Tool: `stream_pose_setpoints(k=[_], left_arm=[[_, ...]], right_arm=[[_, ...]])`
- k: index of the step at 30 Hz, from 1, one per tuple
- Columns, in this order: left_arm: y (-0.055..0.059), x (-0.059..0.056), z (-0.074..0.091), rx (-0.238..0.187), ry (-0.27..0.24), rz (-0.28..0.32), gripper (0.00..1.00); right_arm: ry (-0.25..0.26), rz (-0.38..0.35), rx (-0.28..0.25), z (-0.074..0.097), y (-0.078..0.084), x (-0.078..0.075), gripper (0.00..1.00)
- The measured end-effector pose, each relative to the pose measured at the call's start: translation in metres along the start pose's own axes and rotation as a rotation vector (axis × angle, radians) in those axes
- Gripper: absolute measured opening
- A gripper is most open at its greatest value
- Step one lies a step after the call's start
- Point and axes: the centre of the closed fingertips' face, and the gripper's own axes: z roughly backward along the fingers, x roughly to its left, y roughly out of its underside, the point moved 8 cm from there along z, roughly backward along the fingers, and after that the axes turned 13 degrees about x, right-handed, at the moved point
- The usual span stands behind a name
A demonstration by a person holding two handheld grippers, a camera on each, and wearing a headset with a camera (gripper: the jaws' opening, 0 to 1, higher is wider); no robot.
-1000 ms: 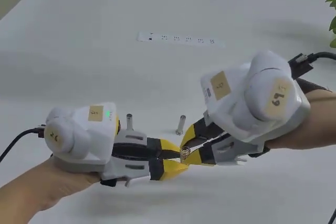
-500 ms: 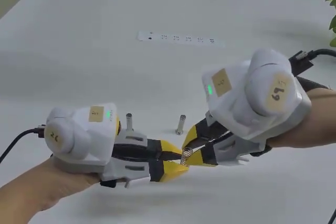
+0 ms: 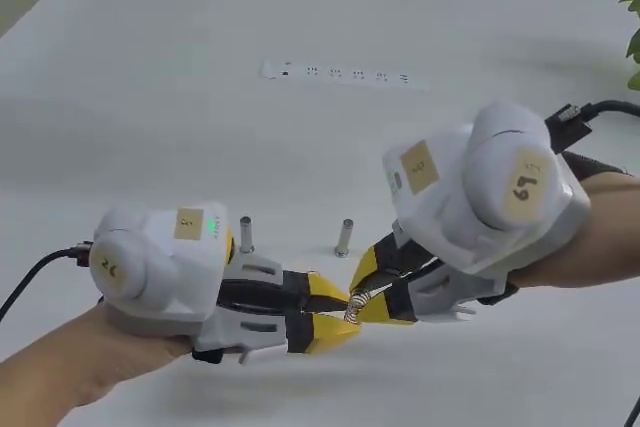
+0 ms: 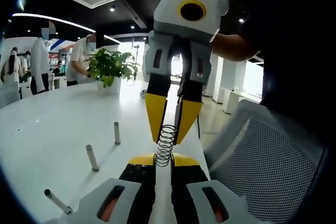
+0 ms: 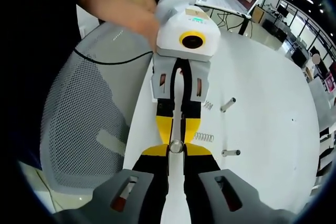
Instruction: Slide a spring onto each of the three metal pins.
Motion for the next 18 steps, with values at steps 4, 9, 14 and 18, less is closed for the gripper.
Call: stream_pose_setpoints(k=[4,9,14,18], left_arm=[[-0.0001,0.0004,0.0001,0.001,-0.008,-0.007,0.02],[0.0002,0.0004,0.0002,0.001,-0.015,-0.003,0.02],[0.0003,0.0013,-0.0003,-0.001,-0.024,0.006,0.03],[-0.0013,0.0007,-0.0017,-0.011,-0.021,0.012,0.06]], right_arm=[[0.005,0.001,-0.001,-0.0002,-0.0001,-0.0005,0.07],[0.011,0.003,-0.003,-0.0007,-0.0004,-0.0010,0.07],[0.014,-0.001,-0.003,-0.0008,-0.0012,-0.0023,0.07],[0.013,-0.019,-0.032,0.0008,-0.0041,-0.0034,0.07]])
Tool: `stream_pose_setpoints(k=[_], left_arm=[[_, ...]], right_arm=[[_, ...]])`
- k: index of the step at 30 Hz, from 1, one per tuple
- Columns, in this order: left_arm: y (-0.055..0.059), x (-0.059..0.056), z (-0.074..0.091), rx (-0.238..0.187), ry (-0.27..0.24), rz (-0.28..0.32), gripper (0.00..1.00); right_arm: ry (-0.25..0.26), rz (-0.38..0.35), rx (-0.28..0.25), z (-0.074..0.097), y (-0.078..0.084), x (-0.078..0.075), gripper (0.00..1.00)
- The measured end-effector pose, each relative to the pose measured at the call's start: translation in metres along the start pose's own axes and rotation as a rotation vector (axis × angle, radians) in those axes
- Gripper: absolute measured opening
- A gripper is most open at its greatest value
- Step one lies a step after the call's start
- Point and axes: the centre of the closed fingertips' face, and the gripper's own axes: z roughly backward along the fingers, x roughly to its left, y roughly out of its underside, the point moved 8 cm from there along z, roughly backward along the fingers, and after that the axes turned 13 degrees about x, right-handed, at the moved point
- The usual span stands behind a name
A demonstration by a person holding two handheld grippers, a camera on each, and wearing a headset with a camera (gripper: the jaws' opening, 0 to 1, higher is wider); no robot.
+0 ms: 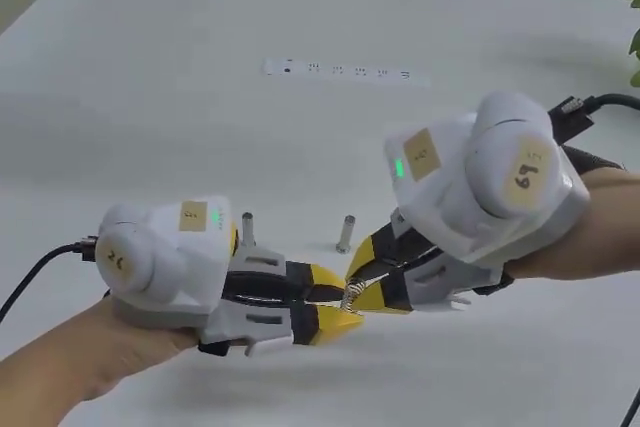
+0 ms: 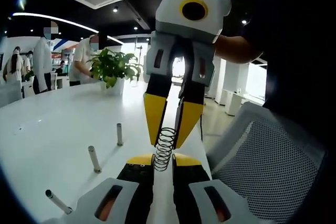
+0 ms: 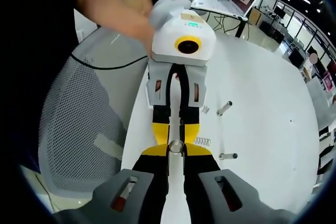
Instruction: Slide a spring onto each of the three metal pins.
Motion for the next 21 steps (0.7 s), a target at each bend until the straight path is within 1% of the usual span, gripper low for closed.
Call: stream_pose_setpoints(k=[12,21], left_arm=[[0.0011,0.0023,0.0032,-0.001,-0.015,0.008,0.09],[0.0011,0.0030,0.0054,0.005,-0.028,0.007,0.18]], right_arm=[[0.013,0.013,0.008,-0.0004,-0.0011,-0.0042,0.07],[0.019,0.019,0.021,-0.0008,0.0003,-0.0047,0.07]])
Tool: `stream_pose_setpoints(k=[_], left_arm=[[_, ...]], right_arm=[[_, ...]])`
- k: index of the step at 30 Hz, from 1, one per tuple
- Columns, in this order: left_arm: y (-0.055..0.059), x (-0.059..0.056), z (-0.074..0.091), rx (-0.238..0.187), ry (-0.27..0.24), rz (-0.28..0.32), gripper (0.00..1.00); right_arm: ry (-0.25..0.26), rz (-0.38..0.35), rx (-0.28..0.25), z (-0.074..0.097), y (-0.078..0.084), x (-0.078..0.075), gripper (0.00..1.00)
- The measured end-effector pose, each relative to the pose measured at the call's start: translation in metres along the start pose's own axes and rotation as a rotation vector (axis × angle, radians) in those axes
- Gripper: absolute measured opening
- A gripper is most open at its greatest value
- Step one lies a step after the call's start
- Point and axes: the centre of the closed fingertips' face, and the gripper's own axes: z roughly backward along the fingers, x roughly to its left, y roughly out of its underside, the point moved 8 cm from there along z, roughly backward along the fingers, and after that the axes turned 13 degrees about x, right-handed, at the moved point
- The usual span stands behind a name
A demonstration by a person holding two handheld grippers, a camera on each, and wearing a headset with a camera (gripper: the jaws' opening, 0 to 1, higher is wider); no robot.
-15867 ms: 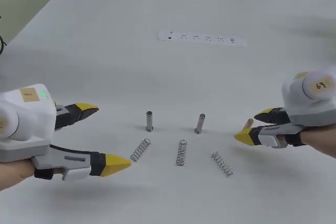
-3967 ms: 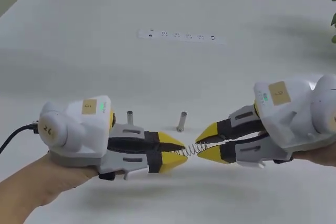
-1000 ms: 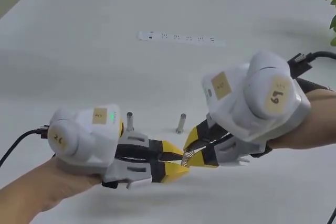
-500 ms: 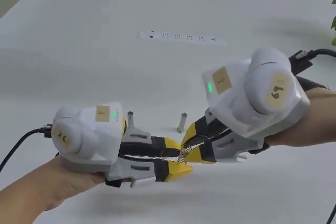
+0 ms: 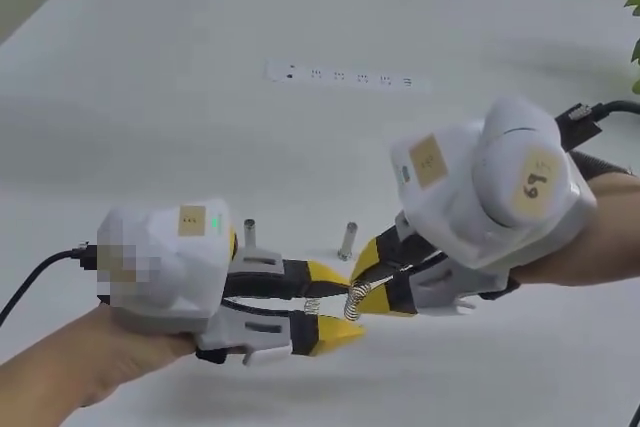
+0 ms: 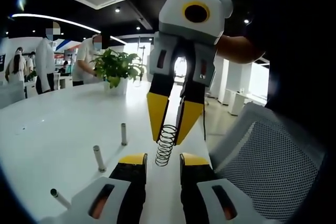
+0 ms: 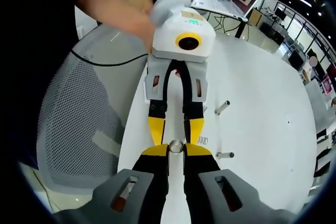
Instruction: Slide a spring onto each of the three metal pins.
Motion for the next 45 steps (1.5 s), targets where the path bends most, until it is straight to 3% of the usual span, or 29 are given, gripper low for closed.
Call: stream_pose_setpoints(k=[9,16,26,32,40,45], left_arm=[[0.000,0.002,0.007,0.010,-0.030,-0.004,0.26],[0.004,0.003,0.019,0.032,-0.080,-0.002,0.37],[0.008,0.008,0.042,0.038,-0.152,0.002,0.41],[0.018,0.011,0.059,0.050,-0.207,0.019,0.42],[0.031,0.011,0.081,0.086,-0.272,0.052,0.53],[0.034,0.015,0.092,0.079,-0.309,0.080,0.60]], right_arm=[[0.011,-0.005,-0.002,0.001,0.002,-0.002,0.07],[0.027,-0.013,-0.004,0.003,0.008,-0.002,0.07],[0.029,-0.021,0.001,0.003,0.014,-0.001,0.07],[0.036,-0.035,0.002,0.005,0.021,-0.002,0.07],[0.038,-0.054,0.010,0.006,0.028,-0.002,0.07],[0.042,-0.069,0.013,0.007,0.034,-0.004,0.07]])
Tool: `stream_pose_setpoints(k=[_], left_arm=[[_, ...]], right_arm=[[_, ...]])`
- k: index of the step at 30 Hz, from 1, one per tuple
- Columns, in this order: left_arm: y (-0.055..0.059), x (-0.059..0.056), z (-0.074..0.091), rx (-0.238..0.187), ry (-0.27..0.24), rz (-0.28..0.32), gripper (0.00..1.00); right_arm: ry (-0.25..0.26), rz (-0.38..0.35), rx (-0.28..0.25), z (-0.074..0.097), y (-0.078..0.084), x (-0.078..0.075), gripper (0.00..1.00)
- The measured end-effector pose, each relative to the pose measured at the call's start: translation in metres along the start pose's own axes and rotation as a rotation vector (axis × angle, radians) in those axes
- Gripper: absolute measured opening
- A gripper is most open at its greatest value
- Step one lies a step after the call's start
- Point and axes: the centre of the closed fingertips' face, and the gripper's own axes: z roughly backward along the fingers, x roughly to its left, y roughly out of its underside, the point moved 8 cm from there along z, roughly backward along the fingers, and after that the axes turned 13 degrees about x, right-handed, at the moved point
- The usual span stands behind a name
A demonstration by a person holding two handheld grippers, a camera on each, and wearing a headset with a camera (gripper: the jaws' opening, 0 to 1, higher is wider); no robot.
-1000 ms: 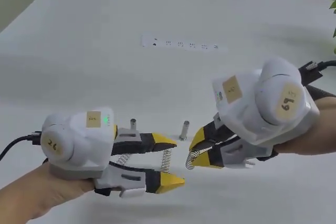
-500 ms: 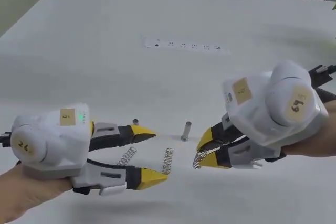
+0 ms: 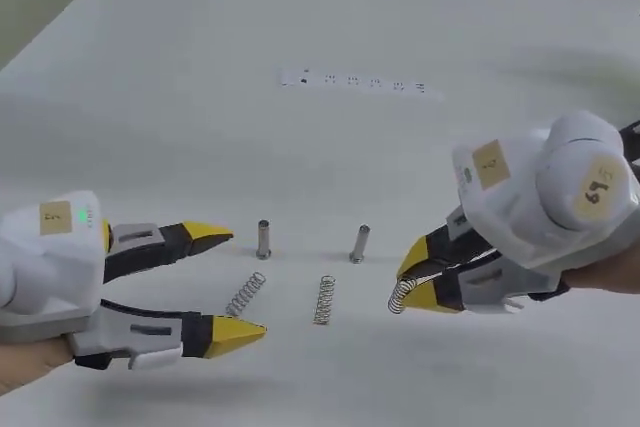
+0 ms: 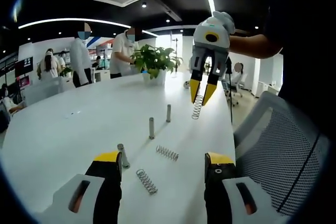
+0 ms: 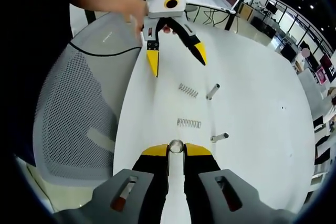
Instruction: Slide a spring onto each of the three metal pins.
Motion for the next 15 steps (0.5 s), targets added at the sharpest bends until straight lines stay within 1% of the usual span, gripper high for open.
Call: stream_pose_setpoints(k=[2,5,9,11,15], left_arm=[[0.000,0.001,0.001,0.000,-0.010,0.002,0.63],[-0.001,0.001,0.001,0.005,-0.020,-0.004,0.63],[-0.004,-0.003,-0.002,0.001,-0.006,-0.004,0.63],[-0.004,-0.004,-0.004,0.001,-0.008,-0.001,0.65],[-0.002,-0.004,-0.006,0.009,-0.002,0.003,0.69]], right_arm=[[0.002,-0.003,-0.002,0.001,0.001,0.000,0.07],[0.007,-0.012,-0.003,0.003,0.003,-0.001,0.07],[0.017,-0.033,-0.001,0.007,0.009,-0.003,0.07],[0.024,-0.037,0.006,0.009,0.013,-0.004,0.07],[0.029,-0.060,-0.003,0.014,0.020,-0.004,0.07]])
